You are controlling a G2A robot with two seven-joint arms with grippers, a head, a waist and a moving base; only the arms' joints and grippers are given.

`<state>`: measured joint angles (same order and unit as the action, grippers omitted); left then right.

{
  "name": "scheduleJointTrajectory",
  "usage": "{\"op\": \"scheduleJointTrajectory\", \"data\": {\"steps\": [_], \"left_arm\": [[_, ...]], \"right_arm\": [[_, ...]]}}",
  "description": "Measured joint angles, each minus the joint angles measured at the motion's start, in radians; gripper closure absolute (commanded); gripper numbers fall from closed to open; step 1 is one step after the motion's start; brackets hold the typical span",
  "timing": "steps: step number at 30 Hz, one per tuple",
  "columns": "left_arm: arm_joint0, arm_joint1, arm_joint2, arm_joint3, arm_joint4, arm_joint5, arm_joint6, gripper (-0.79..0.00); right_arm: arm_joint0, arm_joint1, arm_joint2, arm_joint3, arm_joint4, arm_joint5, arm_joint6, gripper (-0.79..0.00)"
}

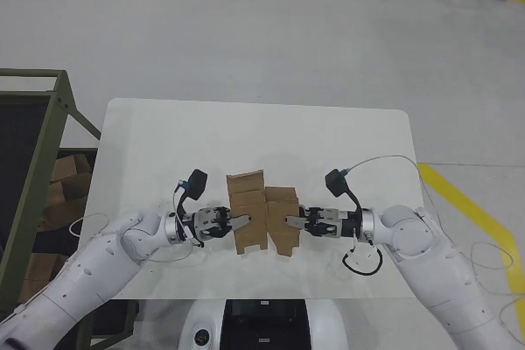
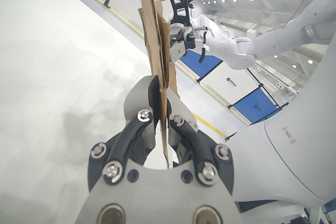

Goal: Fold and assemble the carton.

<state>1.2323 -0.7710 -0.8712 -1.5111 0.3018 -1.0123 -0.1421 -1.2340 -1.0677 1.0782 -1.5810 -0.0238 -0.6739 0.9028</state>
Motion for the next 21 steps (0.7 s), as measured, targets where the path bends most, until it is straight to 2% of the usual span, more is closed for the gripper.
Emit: {"op": "scheduleJointTrajectory", "data": {"steps": [11,21], "left_arm": [[-0.022,0.016,0.038,0.003,-0.02,0.0,0.105,0.0],[-0.028,0.027,0.055,0.006,-0.019,0.0,0.178,0.0]], "right_arm": [[-0.032,0.007,0.02,0.033,0.042,-0.079,-0.064,-0.785],[-0.047,0.012,0.019,0.143,0.235,-0.226,-0.067,-0.785]]}}
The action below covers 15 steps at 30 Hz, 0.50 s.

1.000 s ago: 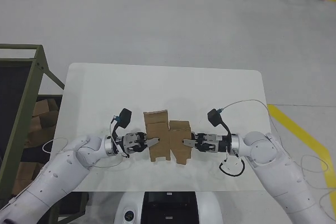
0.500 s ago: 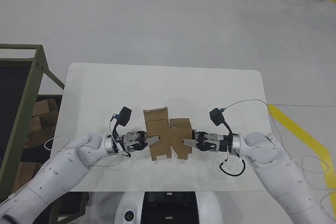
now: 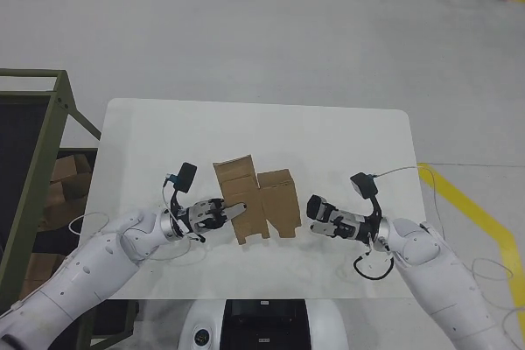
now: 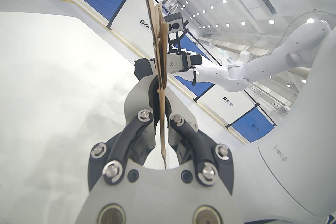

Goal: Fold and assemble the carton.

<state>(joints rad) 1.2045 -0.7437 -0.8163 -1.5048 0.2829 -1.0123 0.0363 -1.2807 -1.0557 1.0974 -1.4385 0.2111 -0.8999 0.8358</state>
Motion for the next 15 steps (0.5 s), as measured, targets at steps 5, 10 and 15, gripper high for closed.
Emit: {"op": "scheduleJointTrajectory", "data": {"steps": [5,10,15], "left_arm": [[0.0,0.0,0.0,0.0,0.0,0.0,-0.001,0.0],[0.0,0.0,0.0,0.0,0.0,0.0,-0.001,0.0],[0.0,0.0,0.0,0.0,0.0,0.0,-0.001,0.0]], "right_arm": [[0.003,0.0,-0.002,0.005,0.004,-0.001,0.004,-0.785],[0.003,0.0,-0.001,0.004,0.004,-0.001,0.004,-0.785],[0.003,0.0,-0.001,0.004,0.004,-0.001,0.004,-0.785]]}}
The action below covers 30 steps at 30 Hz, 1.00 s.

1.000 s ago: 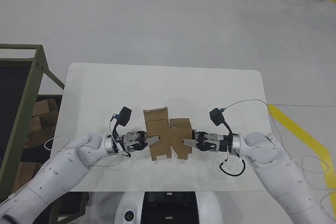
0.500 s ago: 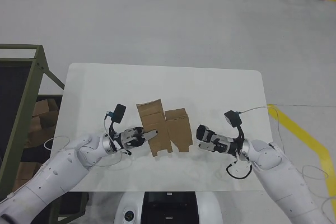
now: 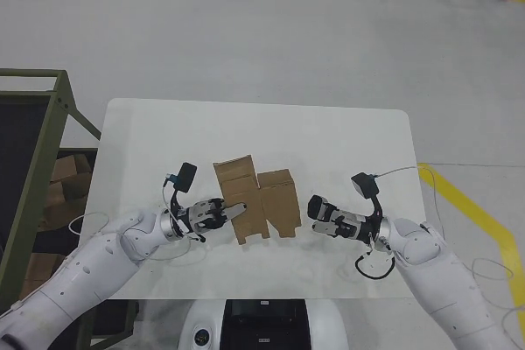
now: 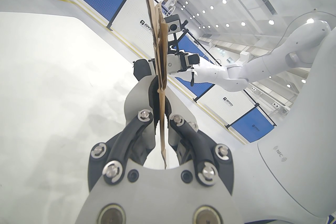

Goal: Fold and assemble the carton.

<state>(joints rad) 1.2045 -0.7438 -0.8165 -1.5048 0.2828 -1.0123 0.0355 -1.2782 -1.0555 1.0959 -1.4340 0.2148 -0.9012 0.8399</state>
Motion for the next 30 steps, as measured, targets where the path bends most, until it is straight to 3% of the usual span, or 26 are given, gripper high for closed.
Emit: {"op": "scheduleJointTrajectory", "data": {"steps": [30], "left_arm": [[0.048,-0.017,-0.035,-0.058,-0.014,0.031,-0.028,0.0]], "right_arm": [[-0.033,0.003,0.012,-0.053,-0.043,0.016,-0.068,-0.785]]}}
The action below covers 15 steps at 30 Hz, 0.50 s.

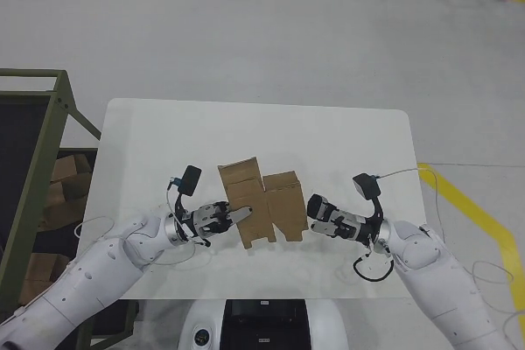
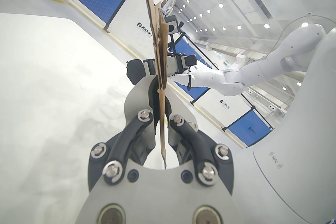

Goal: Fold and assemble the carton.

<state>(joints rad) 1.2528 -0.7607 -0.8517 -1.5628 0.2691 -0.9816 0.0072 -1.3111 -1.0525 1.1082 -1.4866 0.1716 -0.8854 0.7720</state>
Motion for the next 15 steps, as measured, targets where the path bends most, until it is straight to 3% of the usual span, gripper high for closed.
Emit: {"op": "scheduleJointTrajectory", "data": {"steps": [5,11,15], "left_arm": [[0.01,-0.005,-0.01,-0.011,-0.009,0.019,0.001,0.0],[0.005,-0.017,-0.002,0.015,-0.091,-0.027,-0.039,0.0],[-0.014,-0.026,-0.003,0.033,-0.102,-0.007,-0.062,0.0]], "right_arm": [[-0.007,-0.001,0.0,-0.011,-0.014,0.008,-0.019,-0.785],[-0.055,-0.003,0.015,-0.028,-0.063,-0.039,-0.125,-0.785],[-0.081,-0.003,0.027,-0.037,-0.067,-0.049,-0.17,-0.785]]}}
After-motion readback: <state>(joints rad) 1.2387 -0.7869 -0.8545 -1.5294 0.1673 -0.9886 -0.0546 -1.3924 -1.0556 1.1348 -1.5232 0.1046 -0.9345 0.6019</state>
